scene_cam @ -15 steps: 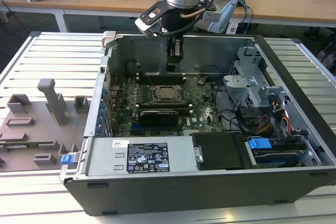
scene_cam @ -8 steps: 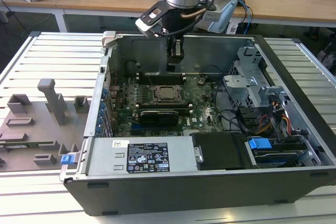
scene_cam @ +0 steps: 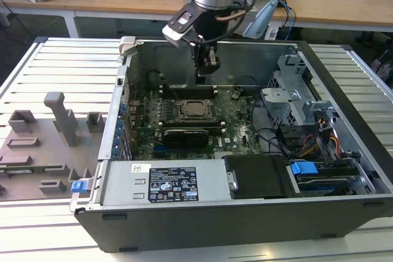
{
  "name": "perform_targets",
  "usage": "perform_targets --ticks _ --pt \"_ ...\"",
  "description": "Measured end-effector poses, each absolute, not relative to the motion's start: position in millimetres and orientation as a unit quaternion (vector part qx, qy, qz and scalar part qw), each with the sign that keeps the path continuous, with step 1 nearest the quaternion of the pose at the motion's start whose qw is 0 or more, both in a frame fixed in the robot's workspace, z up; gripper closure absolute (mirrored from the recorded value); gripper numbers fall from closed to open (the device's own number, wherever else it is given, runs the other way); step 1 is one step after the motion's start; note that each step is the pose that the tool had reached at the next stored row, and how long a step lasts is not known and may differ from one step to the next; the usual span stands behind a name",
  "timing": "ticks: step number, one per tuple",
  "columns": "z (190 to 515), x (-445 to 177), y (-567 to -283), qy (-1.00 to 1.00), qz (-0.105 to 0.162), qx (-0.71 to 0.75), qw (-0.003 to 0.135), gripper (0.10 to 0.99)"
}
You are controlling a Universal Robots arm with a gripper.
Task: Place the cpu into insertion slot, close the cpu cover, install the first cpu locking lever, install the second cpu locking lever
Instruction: 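Install the first cpu locking lever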
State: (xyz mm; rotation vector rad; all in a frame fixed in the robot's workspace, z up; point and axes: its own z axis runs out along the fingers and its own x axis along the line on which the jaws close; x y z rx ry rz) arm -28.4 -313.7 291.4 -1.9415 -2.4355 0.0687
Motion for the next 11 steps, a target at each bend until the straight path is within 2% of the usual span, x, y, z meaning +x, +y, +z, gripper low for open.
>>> perform_targets --ticks 11 --pt "291.4 -28.4 -313.7 -0.858 0.024 -0.512 0.010 0.980"
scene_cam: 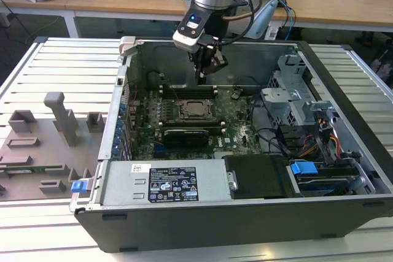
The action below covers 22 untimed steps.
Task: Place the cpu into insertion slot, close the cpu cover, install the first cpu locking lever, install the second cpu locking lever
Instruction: 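Install the first cpu locking lever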
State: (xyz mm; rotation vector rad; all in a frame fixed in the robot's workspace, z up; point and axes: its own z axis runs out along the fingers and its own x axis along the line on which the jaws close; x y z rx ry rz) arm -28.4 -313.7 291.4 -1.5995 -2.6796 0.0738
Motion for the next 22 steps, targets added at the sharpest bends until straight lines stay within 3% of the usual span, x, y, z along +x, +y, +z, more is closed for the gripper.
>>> perform_targets --ticks 22 --pt "291.4 -28.4 -313.7 -0.911 0.025 -0.413 0.007 0.980"
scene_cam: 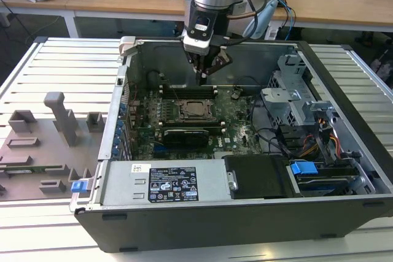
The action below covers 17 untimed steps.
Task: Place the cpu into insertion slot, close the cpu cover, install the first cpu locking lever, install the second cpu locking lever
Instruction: 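Install the first cpu locking lever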
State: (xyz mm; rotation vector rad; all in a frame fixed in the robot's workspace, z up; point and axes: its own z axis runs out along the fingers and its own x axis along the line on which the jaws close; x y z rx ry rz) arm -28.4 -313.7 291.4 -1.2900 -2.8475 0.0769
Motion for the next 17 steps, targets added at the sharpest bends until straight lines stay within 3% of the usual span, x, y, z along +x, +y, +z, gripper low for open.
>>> perform_targets --ticks 17 --pt "291.4 -28.4 -313.7 -0.944 0.025 -0.330 0.005 0.980"
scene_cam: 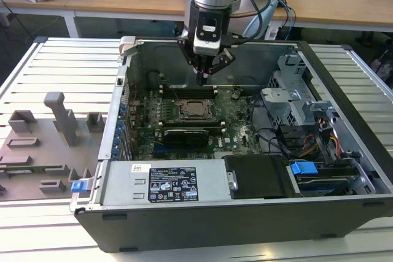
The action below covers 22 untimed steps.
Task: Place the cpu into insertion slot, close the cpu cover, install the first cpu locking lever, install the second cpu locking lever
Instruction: 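Install the first cpu locking lever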
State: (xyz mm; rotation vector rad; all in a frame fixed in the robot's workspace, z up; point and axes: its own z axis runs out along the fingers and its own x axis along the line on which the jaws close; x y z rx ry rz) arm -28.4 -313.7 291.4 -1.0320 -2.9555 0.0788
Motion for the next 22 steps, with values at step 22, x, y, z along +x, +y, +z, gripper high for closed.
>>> perform_targets --ticks 22 --pt "291.4 -28.4 -313.7 -0.968 0.026 -0.250 0.003 0.980"
